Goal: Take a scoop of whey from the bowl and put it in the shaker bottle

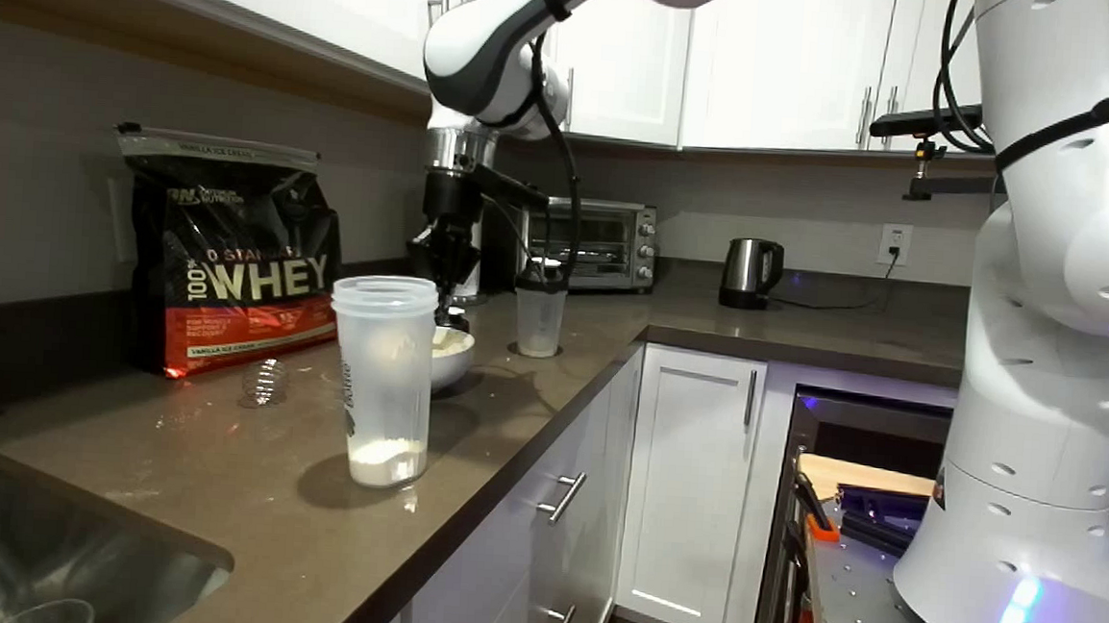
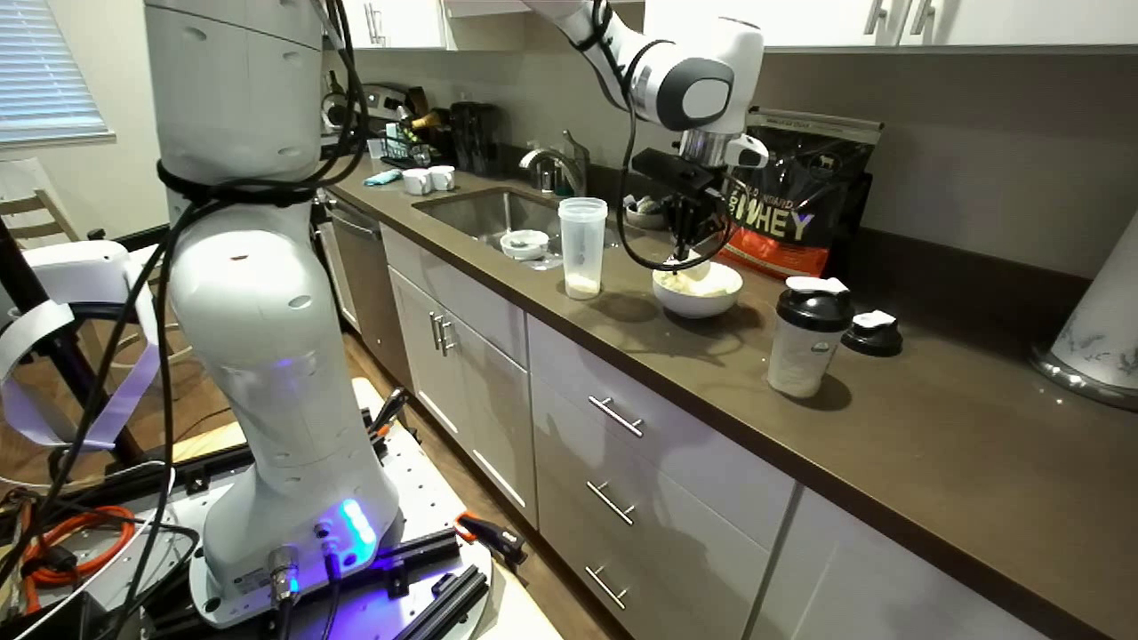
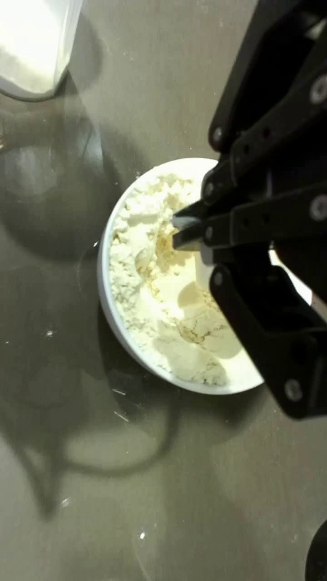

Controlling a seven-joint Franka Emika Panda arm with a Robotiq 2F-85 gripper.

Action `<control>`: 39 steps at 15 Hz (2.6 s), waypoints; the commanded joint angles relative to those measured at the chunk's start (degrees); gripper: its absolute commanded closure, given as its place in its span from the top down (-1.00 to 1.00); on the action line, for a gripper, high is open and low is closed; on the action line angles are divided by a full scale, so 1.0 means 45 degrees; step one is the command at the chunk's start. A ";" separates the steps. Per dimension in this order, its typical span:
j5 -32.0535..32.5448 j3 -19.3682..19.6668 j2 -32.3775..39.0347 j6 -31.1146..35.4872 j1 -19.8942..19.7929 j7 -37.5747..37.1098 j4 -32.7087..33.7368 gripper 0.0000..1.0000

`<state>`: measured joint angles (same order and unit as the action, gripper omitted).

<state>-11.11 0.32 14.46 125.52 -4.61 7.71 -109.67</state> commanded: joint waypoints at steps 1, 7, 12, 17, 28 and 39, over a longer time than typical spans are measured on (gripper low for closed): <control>-0.0496 -0.0026 -0.0843 -0.0601 -0.0212 0.0686 -0.0245 -0.98; -0.1161 0.0096 -0.2163 -0.1381 -0.0201 0.0930 -0.0551 -0.98; -0.2008 0.0298 -0.2992 -0.2308 -0.0091 0.0895 -0.0550 -0.98; -0.2223 0.0292 -0.3511 -0.2926 0.0127 0.0858 -0.0404 -0.98; -0.1764 -0.0020 -0.4058 -0.2380 0.0988 0.0860 -0.0662 -0.98; -0.1504 -0.0205 -0.4918 -0.1049 0.1409 0.2271 -0.2066 -0.98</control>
<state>-18.63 -0.70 -5.01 119.05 1.29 15.48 -115.84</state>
